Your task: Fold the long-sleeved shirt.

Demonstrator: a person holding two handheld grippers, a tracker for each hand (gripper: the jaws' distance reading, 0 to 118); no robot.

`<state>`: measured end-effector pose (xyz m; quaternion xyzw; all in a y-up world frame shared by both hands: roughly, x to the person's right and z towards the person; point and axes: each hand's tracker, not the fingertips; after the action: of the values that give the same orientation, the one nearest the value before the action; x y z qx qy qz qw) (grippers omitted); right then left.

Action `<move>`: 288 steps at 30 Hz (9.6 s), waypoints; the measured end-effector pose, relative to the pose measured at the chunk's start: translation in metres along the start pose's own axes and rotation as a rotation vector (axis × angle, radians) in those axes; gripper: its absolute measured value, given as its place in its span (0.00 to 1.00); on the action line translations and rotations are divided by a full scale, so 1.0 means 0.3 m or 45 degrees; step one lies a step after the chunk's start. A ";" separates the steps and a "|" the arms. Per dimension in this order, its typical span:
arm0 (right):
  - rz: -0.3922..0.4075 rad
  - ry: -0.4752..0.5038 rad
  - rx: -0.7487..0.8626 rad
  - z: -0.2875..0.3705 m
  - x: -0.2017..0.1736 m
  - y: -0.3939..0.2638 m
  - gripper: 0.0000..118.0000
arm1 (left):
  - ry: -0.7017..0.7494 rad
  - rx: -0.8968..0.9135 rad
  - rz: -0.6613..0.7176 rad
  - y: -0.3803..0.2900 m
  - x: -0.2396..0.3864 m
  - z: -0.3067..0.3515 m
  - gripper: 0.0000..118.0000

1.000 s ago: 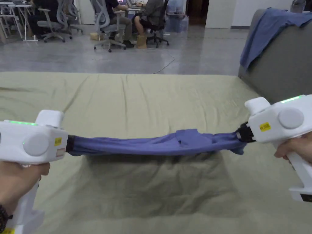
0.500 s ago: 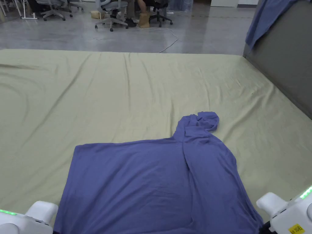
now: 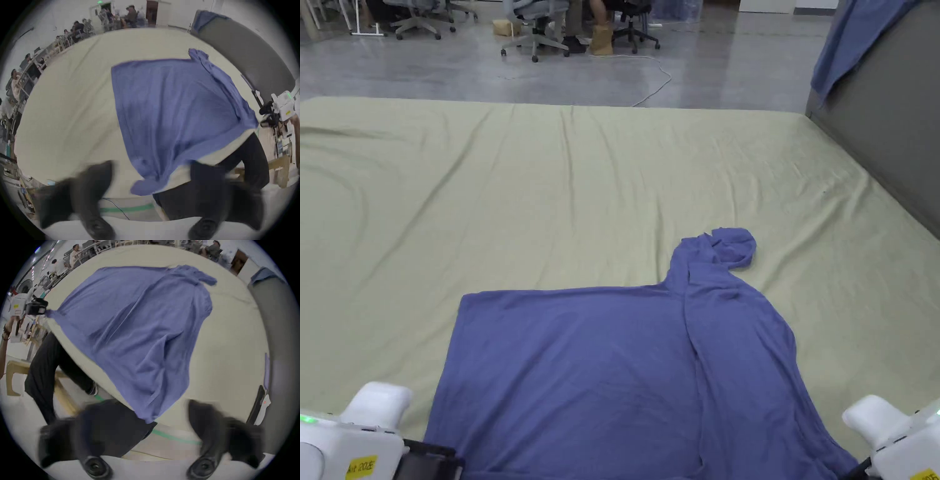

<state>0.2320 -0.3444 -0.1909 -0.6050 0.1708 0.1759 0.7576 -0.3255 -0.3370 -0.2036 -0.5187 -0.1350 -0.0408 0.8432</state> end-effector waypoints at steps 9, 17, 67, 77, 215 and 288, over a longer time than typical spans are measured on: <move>-0.161 -0.167 0.418 0.157 0.097 0.231 0.00 | 0.189 0.414 0.005 0.264 0.036 0.084 0.00; -0.269 -0.124 0.482 0.065 0.283 0.810 0.00 | 0.147 0.390 0.026 0.564 0.029 -0.118 0.00; -0.371 -0.128 0.309 -0.277 0.035 0.554 0.47 | 0.039 0.448 0.109 0.263 0.112 0.063 0.00; -0.410 -0.130 0.691 0.111 0.031 0.384 0.00 | 0.044 0.448 0.107 0.310 0.115 0.005 0.00; -0.479 -0.342 1.099 0.092 -0.176 0.100 0.00 | -1.136 0.015 0.938 -0.149 -0.211 -0.385 1.00; -0.523 -0.364 1.114 0.139 -0.127 0.041 0.00 | -0.171 0.553 0.017 0.142 0.610 -0.183 0.00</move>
<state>0.1947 -0.3034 -0.1747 -0.2216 0.0004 0.0160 0.9750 -0.1306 -0.3530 -0.2142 -0.3273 -0.1929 0.0294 0.9245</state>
